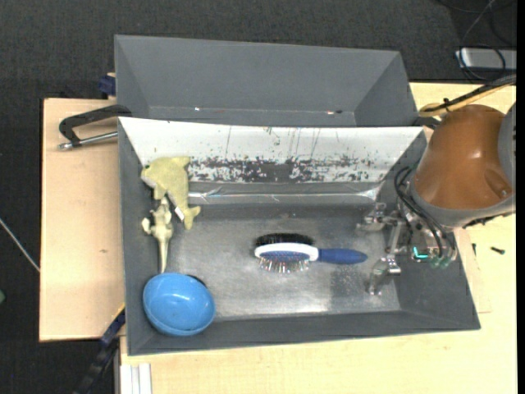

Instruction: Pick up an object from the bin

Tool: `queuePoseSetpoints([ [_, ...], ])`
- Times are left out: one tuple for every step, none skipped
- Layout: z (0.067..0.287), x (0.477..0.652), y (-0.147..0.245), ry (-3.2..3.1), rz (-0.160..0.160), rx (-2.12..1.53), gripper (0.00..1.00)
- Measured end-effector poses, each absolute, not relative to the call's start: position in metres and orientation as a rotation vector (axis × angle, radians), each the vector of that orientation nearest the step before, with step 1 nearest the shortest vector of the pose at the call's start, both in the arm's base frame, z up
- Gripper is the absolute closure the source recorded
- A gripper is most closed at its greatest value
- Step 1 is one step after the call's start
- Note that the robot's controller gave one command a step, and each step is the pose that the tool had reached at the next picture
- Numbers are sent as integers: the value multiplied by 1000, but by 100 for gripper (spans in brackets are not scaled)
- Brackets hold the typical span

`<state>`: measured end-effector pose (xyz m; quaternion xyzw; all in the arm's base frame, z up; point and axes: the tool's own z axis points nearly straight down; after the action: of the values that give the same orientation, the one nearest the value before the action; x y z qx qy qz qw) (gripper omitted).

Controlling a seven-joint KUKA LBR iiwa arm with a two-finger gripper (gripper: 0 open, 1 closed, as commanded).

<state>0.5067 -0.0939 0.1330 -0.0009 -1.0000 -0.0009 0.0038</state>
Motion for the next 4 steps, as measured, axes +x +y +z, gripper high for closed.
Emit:
queuePoseSetpoints([
  [70,519,-75,-3141,-2,185,0],
  [74,521,-76,-3147,0,184,100],
  [229,540,-75,-3150,3,185,100],
  [225,539,-75,-3142,0,185,0],
])
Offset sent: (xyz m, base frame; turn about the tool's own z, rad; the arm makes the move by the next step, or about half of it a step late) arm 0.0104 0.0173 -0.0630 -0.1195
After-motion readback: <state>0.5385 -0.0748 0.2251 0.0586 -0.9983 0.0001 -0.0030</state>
